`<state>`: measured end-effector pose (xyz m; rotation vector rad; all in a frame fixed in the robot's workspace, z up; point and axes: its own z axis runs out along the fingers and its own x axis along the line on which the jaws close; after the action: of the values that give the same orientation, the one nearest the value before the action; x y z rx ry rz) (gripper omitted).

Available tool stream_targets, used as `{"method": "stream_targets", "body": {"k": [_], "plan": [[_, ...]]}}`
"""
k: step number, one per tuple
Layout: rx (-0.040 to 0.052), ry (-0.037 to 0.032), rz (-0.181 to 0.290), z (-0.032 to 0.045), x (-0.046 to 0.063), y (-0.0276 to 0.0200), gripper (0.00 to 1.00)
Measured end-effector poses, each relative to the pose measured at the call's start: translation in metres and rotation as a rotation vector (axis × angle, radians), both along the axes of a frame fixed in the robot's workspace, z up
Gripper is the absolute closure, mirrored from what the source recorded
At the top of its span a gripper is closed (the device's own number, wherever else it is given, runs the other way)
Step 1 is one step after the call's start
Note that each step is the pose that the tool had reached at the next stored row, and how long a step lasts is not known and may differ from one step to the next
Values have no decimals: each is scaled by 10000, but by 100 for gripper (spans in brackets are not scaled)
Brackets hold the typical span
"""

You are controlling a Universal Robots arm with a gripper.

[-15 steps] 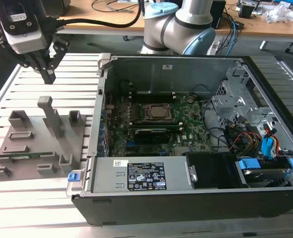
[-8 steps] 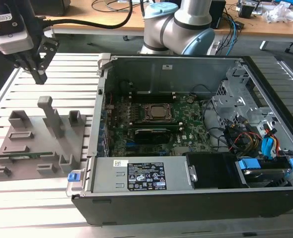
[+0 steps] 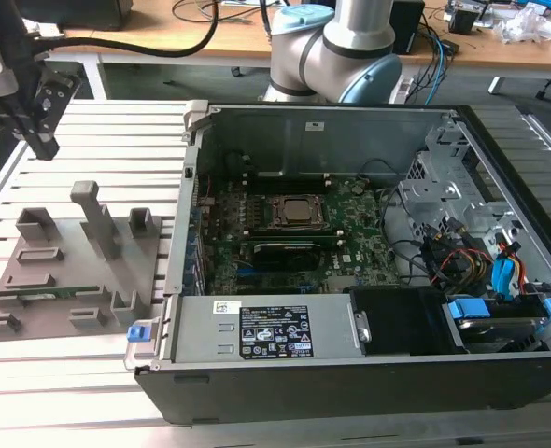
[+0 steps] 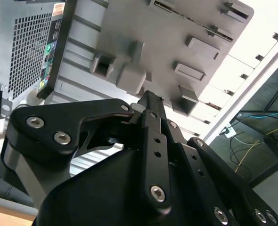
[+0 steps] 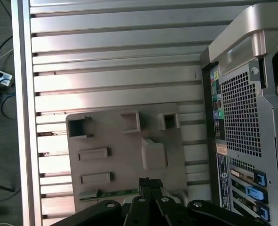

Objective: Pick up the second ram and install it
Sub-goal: 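Reach for the second ram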

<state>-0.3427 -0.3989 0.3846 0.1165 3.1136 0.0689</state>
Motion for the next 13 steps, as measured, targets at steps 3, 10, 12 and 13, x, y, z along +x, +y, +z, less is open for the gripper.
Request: {"method": "stream_targets", "body": {"k": [3,10,12,13], "plan": [[-1,0,-1,-6,-158,0,90],[0,0,0,-27,-372,-31,90],[0,0,0,-33,-399,-35,90],[1,-1,2,-39,-407,-38,90]]}}
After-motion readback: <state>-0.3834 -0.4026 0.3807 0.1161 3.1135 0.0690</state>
